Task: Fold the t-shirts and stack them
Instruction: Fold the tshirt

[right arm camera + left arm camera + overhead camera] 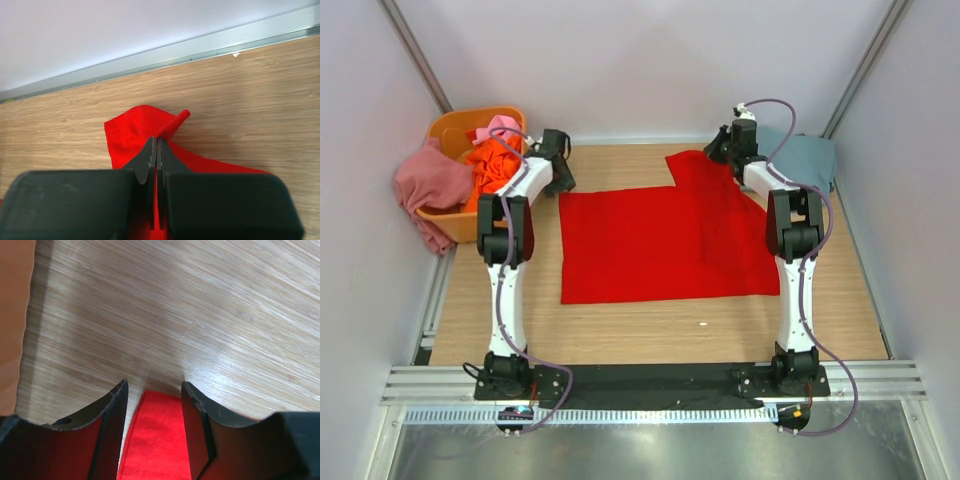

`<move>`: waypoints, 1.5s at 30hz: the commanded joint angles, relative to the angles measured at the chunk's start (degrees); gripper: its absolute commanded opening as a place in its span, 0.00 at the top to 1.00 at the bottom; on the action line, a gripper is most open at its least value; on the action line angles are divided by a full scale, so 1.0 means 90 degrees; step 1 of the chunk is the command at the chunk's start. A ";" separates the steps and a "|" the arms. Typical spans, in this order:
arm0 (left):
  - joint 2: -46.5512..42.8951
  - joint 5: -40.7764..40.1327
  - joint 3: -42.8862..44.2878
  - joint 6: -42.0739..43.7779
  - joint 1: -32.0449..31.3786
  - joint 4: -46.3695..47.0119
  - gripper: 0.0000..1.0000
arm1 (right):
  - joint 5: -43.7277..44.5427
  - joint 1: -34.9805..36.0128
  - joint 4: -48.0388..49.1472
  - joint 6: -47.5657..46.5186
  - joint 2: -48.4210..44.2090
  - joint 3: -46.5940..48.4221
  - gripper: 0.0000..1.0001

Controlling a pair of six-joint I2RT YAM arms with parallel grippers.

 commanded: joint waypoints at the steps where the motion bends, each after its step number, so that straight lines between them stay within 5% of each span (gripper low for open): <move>1: -0.0146 0.0223 -0.0269 -0.0208 -0.0001 0.0253 0.53 | -0.0062 -0.0029 0.0114 0.0029 0.0011 0.0321 0.99; 14: -0.0165 0.0252 -0.0298 -0.0227 -0.0001 0.0263 1.00 | -0.0150 -0.0078 0.0104 0.0029 0.0021 0.0340 0.99; 34: -0.1239 0.0076 -0.0464 -0.0061 -0.0137 -0.0127 1.00 | -0.0277 -0.0009 -0.0579 -0.0323 -0.0935 0.0624 0.99; 45: -0.2020 0.0281 -0.1293 -0.0110 -0.0186 -0.0176 1.00 | -0.0160 -0.0009 -0.1194 -0.0655 -0.2683 -0.0713 0.99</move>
